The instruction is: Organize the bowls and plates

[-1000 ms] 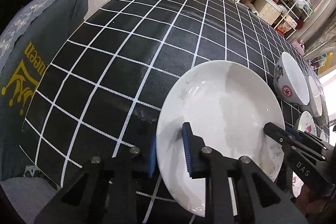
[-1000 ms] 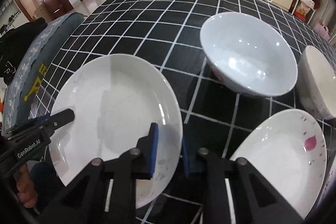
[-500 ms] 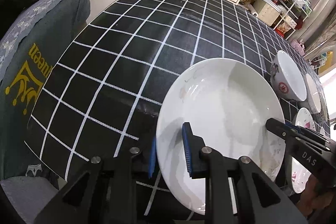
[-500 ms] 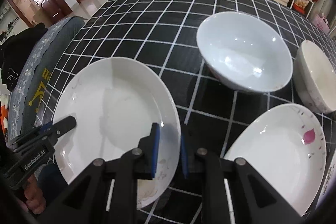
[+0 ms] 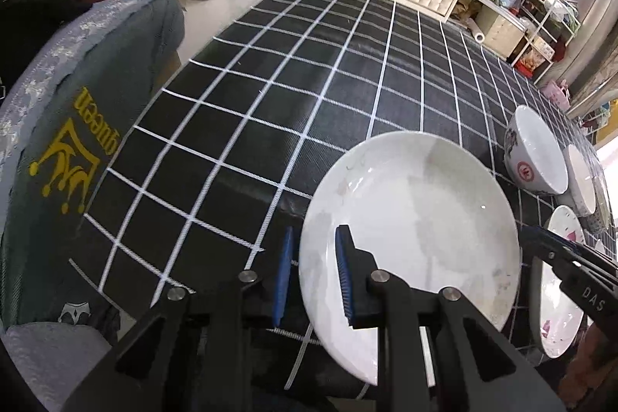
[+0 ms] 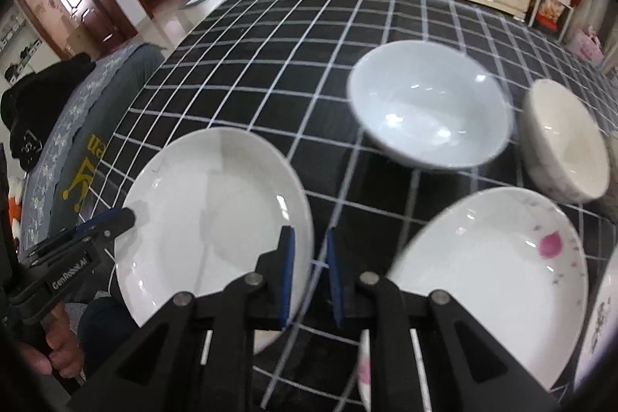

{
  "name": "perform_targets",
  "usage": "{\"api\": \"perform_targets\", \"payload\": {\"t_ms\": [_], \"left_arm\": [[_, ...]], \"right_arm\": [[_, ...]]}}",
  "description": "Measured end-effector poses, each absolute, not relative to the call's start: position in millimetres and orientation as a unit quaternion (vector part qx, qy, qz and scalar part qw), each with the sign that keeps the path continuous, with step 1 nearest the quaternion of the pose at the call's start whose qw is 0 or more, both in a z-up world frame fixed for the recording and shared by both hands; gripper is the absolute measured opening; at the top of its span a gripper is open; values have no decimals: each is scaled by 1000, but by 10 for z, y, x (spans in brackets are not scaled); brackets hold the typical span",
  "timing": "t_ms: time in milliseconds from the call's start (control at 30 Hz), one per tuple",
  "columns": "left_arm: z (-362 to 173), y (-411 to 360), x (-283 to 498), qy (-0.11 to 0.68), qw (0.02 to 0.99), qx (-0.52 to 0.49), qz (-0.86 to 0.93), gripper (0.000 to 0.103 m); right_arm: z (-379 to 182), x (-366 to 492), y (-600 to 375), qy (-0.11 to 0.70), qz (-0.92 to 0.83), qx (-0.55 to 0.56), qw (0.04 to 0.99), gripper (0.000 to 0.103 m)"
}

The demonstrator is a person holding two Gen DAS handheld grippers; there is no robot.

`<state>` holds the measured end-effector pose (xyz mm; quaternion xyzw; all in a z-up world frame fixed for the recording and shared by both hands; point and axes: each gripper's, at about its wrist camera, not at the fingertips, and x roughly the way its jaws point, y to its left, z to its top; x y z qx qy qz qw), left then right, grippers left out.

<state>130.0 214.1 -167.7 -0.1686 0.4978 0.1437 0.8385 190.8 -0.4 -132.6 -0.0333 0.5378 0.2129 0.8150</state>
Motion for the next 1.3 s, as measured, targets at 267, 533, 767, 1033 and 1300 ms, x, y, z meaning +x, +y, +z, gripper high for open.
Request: {"api": "perform_targets", "payload": {"t_ms": [267,533,767,1033,1300], "left_arm": [[-1318,1800,1182,476,858,-152,119,20],[-1124,1144,1171,468,874,-119,50,20],[-1128,657,1224,475,874,-103,5,20],[-1214,287,1384,488,867,-94,-31,23],[-1420,64,1576,510,855,-87,-46,26]], "right_arm": [[-1163,1735,-394,528,195,-6,827,21],[-1106,1594,-907,520,170,12,837,21],[-1080,1530,-1296,509,151,23,847,21],[-1155,1585,-1634,513,139,26,847,21],[-1299,1747,-1851,527,119,30,841,21]]}}
